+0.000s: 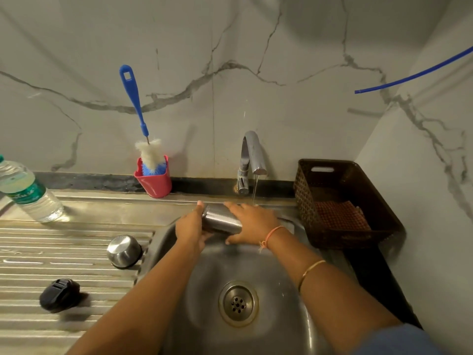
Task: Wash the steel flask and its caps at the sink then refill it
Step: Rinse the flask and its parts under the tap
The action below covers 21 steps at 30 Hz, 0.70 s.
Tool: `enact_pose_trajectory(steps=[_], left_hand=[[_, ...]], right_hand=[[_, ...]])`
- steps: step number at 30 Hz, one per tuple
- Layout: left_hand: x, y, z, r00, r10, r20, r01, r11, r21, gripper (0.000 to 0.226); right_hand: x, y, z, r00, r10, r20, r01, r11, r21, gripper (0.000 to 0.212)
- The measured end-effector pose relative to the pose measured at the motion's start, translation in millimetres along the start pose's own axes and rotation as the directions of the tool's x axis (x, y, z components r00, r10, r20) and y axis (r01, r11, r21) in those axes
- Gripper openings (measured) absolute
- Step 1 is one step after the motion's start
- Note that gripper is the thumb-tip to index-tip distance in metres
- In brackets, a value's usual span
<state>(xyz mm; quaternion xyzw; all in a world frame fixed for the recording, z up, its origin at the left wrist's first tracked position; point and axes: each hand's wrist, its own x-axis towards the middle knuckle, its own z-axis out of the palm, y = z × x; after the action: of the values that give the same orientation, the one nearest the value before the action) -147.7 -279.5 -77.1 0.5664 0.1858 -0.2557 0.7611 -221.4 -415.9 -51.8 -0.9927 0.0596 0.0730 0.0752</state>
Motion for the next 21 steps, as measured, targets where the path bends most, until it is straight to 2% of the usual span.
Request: enact_pose_trajectory(steps=[4,6,9,11,13,15,18,20,21], left_hand=[[8.4,-6.4,-23.1,0.996,-0.085,0.008,0.085,0.992,-0.093,0.037],[10.0,-9.6,-27.7,0.993,-0.118,0.000,0.116,0.982,-0.150,0.039],[11.6,-17.2,-29.5,0.971,-0.240,0.008,0.235,0.946,-0.224,0.046],[9.2,-27.6,-29.0,0.936,-0.350,0.034,0.344,0.894,-0.288,0.048],[3.5,-37.2,-27.5,0.898,-0.438,0.040,0.426,0.844,-0.325,0.049],[1.8,-46.0,-24.4,0.886,-0.462,0.034,0.447,0.832,-0.329,0.048],[-7.9,-55.5,-14.9,0.879,-0.476,0.034,0.474,0.861,-0.183,0.035],[-16.7,-58.0,-7.7,0.869,-0.492,0.054,0.491,0.870,0.043,0.028],[-22.7,-55.9,-4.8,0.871,-0.489,0.043,0.469,0.856,0.217,0.025]], right_hand=[[-13.7,32.3,-19.7,0.977,0.095,0.191,-0.110,0.991,0.071,0.096],[-18.4,41.7,-29.1,0.975,0.106,0.193,-0.146,0.968,0.203,0.088],[-19.4,38.3,-31.1,0.992,0.125,-0.015,-0.100,0.850,0.517,0.062],[-16.4,27.0,-29.2,0.954,0.195,-0.226,-0.005,0.769,0.639,0.046],[-13.6,13.9,-33.3,0.911,0.218,-0.349,0.086,0.729,0.679,0.042],[-11.7,4.6,-41.1,0.927,0.141,-0.349,0.108,0.788,0.606,0.049],[-8.5,-1.7,-50.5,0.941,0.053,-0.334,0.092,0.911,0.403,0.042],[-5.4,-4.4,-56.6,0.927,0.073,-0.369,0.071,0.929,0.362,0.036],[-2.9,-4.4,-58.2,0.921,0.087,-0.380,0.054,0.937,0.345,0.035]])
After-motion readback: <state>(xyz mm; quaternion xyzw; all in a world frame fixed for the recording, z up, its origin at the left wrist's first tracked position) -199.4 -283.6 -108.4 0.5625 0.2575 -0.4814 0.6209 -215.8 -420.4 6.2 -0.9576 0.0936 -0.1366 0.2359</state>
